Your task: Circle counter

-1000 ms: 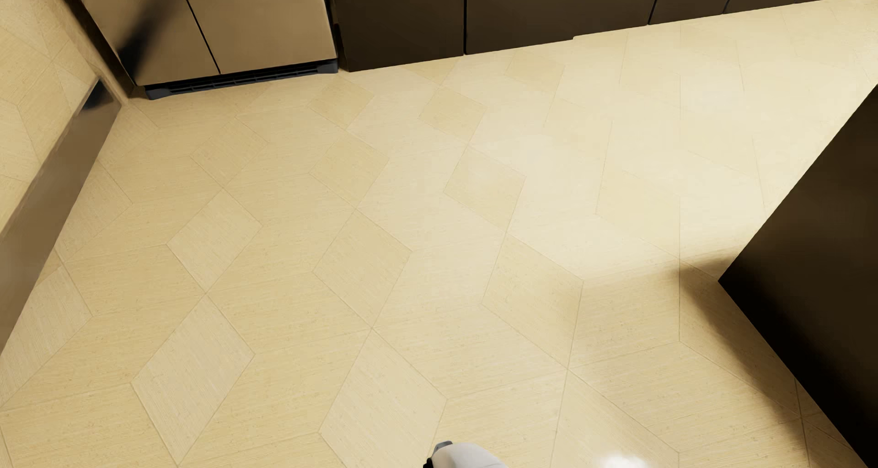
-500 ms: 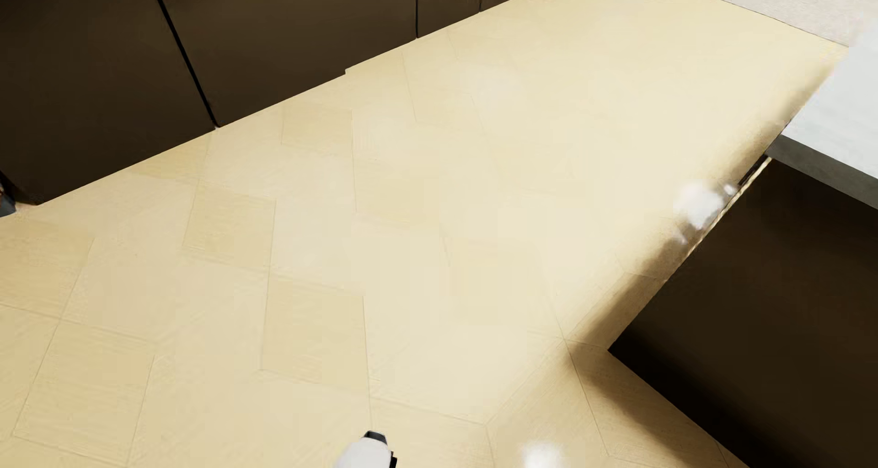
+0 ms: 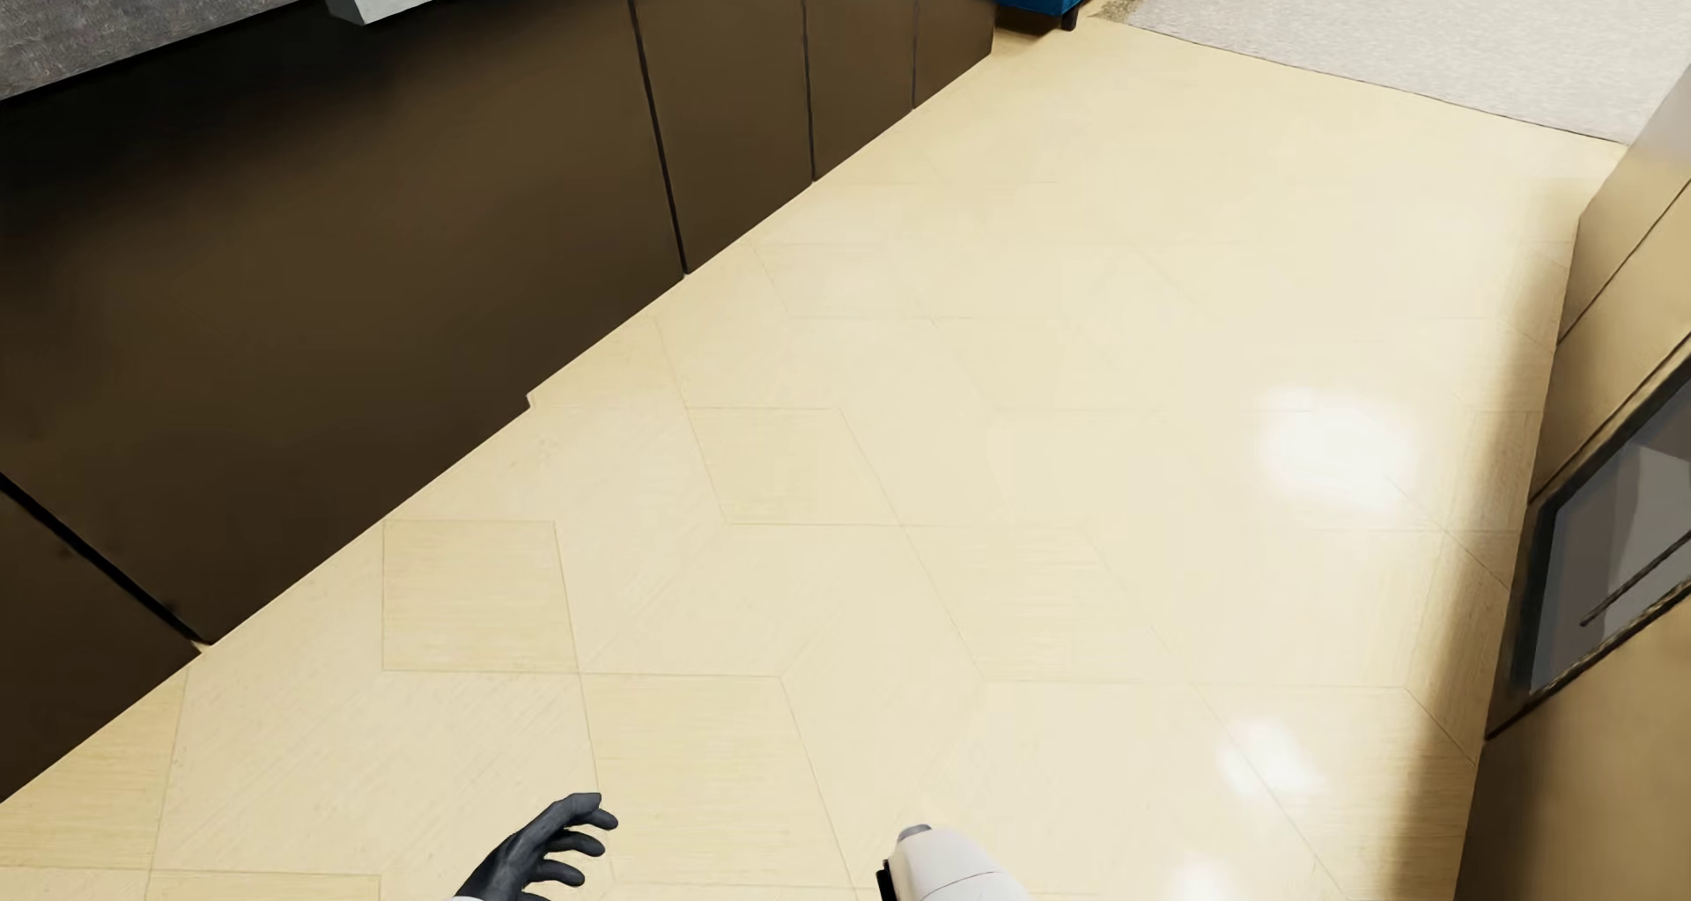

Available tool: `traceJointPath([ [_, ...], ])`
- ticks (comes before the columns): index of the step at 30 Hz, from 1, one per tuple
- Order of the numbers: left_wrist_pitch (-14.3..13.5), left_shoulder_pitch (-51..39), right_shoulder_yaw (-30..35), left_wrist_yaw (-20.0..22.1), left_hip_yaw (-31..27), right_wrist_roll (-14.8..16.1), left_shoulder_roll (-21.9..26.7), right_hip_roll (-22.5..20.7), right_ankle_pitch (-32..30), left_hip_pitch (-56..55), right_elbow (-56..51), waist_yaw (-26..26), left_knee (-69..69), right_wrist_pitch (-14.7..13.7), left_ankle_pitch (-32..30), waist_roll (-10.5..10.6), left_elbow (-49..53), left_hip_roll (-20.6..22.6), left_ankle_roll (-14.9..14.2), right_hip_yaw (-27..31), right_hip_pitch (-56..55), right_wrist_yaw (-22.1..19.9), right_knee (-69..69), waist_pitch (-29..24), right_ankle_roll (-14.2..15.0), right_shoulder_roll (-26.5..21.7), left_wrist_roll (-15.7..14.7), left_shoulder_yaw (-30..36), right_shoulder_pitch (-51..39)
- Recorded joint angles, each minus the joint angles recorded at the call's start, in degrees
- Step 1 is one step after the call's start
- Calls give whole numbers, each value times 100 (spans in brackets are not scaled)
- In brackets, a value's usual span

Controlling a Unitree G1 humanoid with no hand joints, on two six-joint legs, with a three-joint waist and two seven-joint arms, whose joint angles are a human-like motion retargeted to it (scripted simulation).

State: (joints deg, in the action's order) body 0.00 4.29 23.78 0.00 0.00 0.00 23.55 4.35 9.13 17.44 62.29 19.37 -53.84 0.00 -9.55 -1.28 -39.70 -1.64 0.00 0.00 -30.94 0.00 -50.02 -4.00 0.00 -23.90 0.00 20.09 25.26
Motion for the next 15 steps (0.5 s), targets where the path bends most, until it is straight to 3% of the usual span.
traceJointPath([
  [1,0,171,-42,0,0,0,-59,-298,234,-514,-86,-252,-1279,0,-309,44,-125,8,0,0,506,0,-30,-156,0,57,0,186,-64],
  [3,0,432,-178,0,0,0,-286,-456,456,-1878,-594,-842,-2664,0,462,-83,-710,341,0,0,1644,0,509,-242,0,218,0,559,-201],
  [5,0,975,-399,0,0,0,-391,-386,465,-2980,-1477,-1612,-1558,0,127,-319,-1149,691,0,0,2859,0,1351,-234,0,317,0,723,-303],
  [6,0,1224,-445,0,0,0,-376,-294,489,-3377,-1957,-1963,-355,0,-287,-404,-1340,769,0,0,3389,0,1681,-224,0,312,0,920,-402],
  [7,0,1439,-463,0,0,0,-358,-214,563,-3702,-2381,-2244,916,0,-318,-431,-1507,752,0,0,3800,0,1891,-203,0,282,0,1040,-589],
  [8,0,1575,-475,0,0,0,-310,-187,709,-3947,-2746,-2476,1991,0,504,-394,-1686,656,0,0,4120,0,2005,-167,0,217,0,1361,-841],
  [9,0,1694,-515,0,0,0,-231,-151,905,-4125,-3029,-2692,2595,0,1952,-355,-1823,548,0,0,4422,0,2043,-135,0,147,0,1821,-1081],
  [10,0,1864,-642,0,0,0,-184,-87,1069,-4323,-3255,-2924,2673,0,2942,-329,-1882,390,0,0,4700,0,2004,-123,0,116,0,1997,-1255],
  [11,0,1997,-806,0,0,0,-154,-3,1052,-4509,-3372,-3119,2628,0,2891,-342,-1975,288,0,0,4988,0,1942,-157,0,129,0,2140,-1355],
  [12,0,2100,-968,0,0,0,-144,147,713,-4680,-3402,-3242,2511,0,1987,-414,-2090,346,0,0,5212,0,1753,-168,0,177,0,2217,-1342],
  [14,0,2242,-1083,0,0,0,-204,508,-875,-4875,-3133,-3159,1886,0,-260,-680,-2308,784,0,0,4989,0,605,51,0,314,0,2155,-1128],
  [15,0,2212,-961,0,0,0,-193,648,-1641,-4672,-2808,-2934,1503,0,-472,-844,-2343,1101,0,0,4711,0,-367,12,0,400,0,2227,-1020],
])
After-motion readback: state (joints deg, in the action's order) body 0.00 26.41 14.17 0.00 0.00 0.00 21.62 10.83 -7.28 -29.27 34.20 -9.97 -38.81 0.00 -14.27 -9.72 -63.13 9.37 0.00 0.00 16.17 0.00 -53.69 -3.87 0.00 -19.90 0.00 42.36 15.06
